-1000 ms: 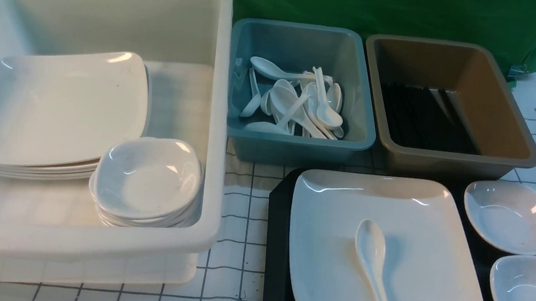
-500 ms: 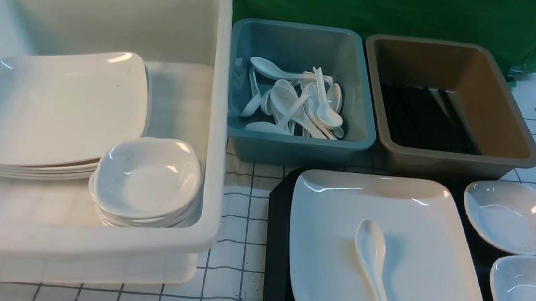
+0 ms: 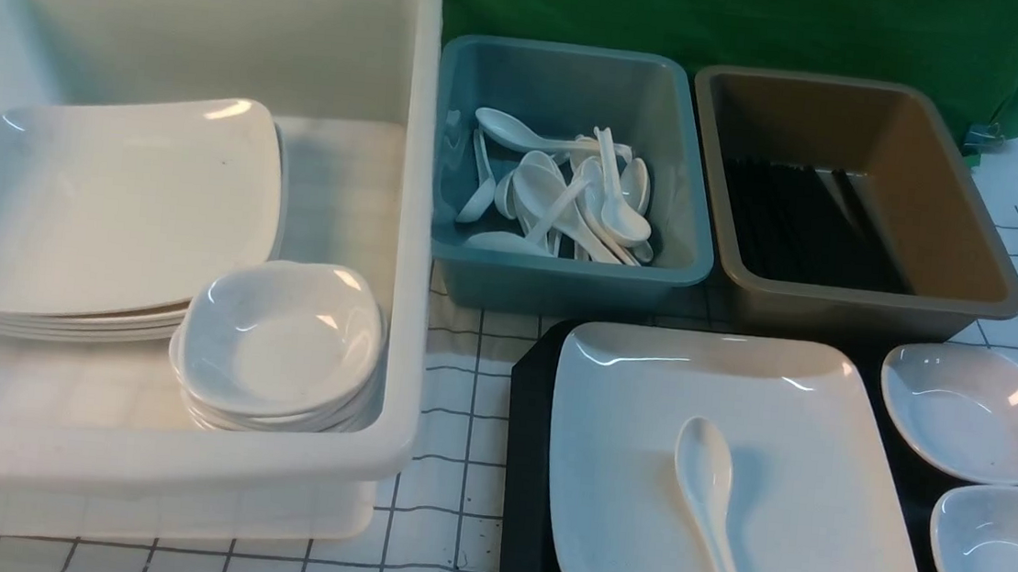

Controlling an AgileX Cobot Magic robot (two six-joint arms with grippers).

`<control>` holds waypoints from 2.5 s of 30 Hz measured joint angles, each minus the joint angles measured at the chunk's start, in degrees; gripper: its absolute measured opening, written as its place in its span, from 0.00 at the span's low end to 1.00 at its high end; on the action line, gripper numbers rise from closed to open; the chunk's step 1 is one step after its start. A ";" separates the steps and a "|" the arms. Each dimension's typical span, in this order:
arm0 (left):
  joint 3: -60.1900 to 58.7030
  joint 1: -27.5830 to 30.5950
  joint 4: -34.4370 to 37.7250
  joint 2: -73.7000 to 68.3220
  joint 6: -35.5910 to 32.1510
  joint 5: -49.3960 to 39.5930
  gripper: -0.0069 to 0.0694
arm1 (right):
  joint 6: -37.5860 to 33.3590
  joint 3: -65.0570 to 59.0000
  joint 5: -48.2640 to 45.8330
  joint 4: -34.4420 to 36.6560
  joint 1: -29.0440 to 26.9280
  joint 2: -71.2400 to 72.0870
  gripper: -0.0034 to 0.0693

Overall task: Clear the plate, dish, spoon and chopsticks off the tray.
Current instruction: Use the right arm to grab a soup spoon from the plate

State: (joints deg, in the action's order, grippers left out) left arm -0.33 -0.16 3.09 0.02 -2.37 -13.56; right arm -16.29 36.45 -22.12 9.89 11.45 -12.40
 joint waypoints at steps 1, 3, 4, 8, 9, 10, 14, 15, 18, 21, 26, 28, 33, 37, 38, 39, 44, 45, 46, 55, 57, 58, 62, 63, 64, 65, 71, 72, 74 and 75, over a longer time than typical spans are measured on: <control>0.00 0.00 0.00 0.00 0.00 0.00 0.12 | 0.00 0.00 0.18 0.03 0.00 -0.16 0.12; 0.00 0.00 0.00 0.00 0.00 0.00 0.12 | 0.00 -0.06 0.17 0.03 0.00 -0.34 0.12; 0.00 0.00 0.00 0.00 0.00 0.00 0.12 | 0.00 -0.06 0.24 0.03 0.00 -0.34 0.13; 0.00 0.00 0.00 0.00 0.00 0.00 0.12 | 0.00 -0.06 0.60 0.03 0.00 -0.34 0.14; 0.00 0.00 0.00 0.00 0.00 0.00 0.12 | 0.00 -0.06 0.60 0.03 0.00 -0.34 0.14; 0.00 0.00 0.00 0.00 0.00 0.00 0.12 | 0.00 -0.06 0.60 0.03 0.00 -0.34 0.14; 0.00 0.00 0.00 0.00 0.00 0.00 0.12 | -0.14 -0.06 0.60 0.03 0.00 -0.34 0.14; 0.00 0.00 0.00 0.00 0.00 0.00 0.12 | -0.20 -0.06 0.60 0.03 0.00 -0.34 0.14; 0.00 0.00 0.00 0.00 0.00 0.00 0.12 | -0.22 -0.06 0.60 0.03 0.00 -0.34 0.14; 0.00 0.00 0.00 0.00 0.00 0.00 0.12 | -0.22 -0.06 0.60 0.03 0.00 -0.34 0.14; 0.00 0.00 0.00 0.00 0.00 0.00 0.12 | -0.22 -0.06 0.60 0.03 0.00 -0.34 0.14; 0.00 0.00 0.00 0.00 0.00 0.00 0.12 | -0.22 -0.06 0.60 0.03 0.00 -0.34 0.14; 0.00 0.00 0.00 0.00 0.00 0.00 0.12 | -0.22 -0.06 0.60 0.03 0.00 -0.34 0.14; 0.00 0.00 0.00 0.00 0.00 0.00 0.12 | -0.22 -0.06 0.42 0.03 0.00 -0.34 0.15; 0.00 0.00 0.00 0.00 0.00 0.00 0.12 | -0.22 -0.06 0.01 0.03 0.00 -0.34 0.15; 0.00 0.00 0.00 0.00 0.00 0.00 0.12 | -0.22 -0.06 0.01 0.03 0.00 -0.34 0.15; 0.00 0.00 0.00 0.00 0.00 0.00 0.12 | -0.22 -0.06 -3.44 0.03 0.00 -0.34 0.16; 0.00 0.00 -0.07 0.00 0.00 0.00 0.12 | -0.22 -0.06 -4.60 0.03 0.00 -0.34 0.16; 0.00 0.00 -0.13 0.00 0.00 0.00 0.12 | -0.22 -0.06 -4.71 0.03 0.00 -0.34 0.16; 0.00 0.00 -0.14 0.00 0.00 0.00 0.12 | -0.22 -0.06 -7.55 0.03 0.00 -0.34 0.16; 0.00 0.00 -0.03 0.00 0.00 0.00 0.12 | -0.22 -0.06 -8.80 0.03 0.00 -0.34 0.16; 0.00 0.00 0.72 0.00 0.33 0.00 0.12 | -0.22 -0.06 -9.84 0.03 0.00 -0.34 0.16; 0.00 0.00 13.29 0.00 5.63 0.05 0.12 | 1.31 -0.06 -12.80 0.03 0.00 -0.94 0.16; 0.00 0.00 17.60 0.00 8.02 0.05 0.12 | 1.70 -0.06 -13.13 0.08 0.00 -1.47 0.16; 0.00 0.00 23.26 0.00 10.45 0.05 0.12 | 2.02 -0.06 -13.51 0.08 0.00 -2.26 0.16; 0.00 0.00 26.59 0.00 11.79 0.05 0.12 | 2.35 -0.06 -13.78 0.08 0.00 -3.22 0.16; 0.00 0.00 43.61 0.00 16.30 0.16 0.12 | 2.75 -0.06 -15.00 0.10 0.00 -9.16 0.17; 0.00 0.00 44.55 0.00 16.32 0.31 0.12 | 2.75 -0.06 -15.38 0.16 0.00 -10.92 0.17; 0.00 0.00 44.84 0.00 16.32 0.54 0.12 | 2.75 -0.06 -15.60 0.15 0.00 -12.63 0.17; 0.00 0.00 44.84 0.00 16.32 0.54 0.12 | 2.72 -0.06 -15.75 0.15 0.00 -13.54 0.18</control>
State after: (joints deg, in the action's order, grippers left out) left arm -0.33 -0.16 47.93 0.02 13.95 -13.02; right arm -13.58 36.39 -37.87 10.04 11.45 -25.94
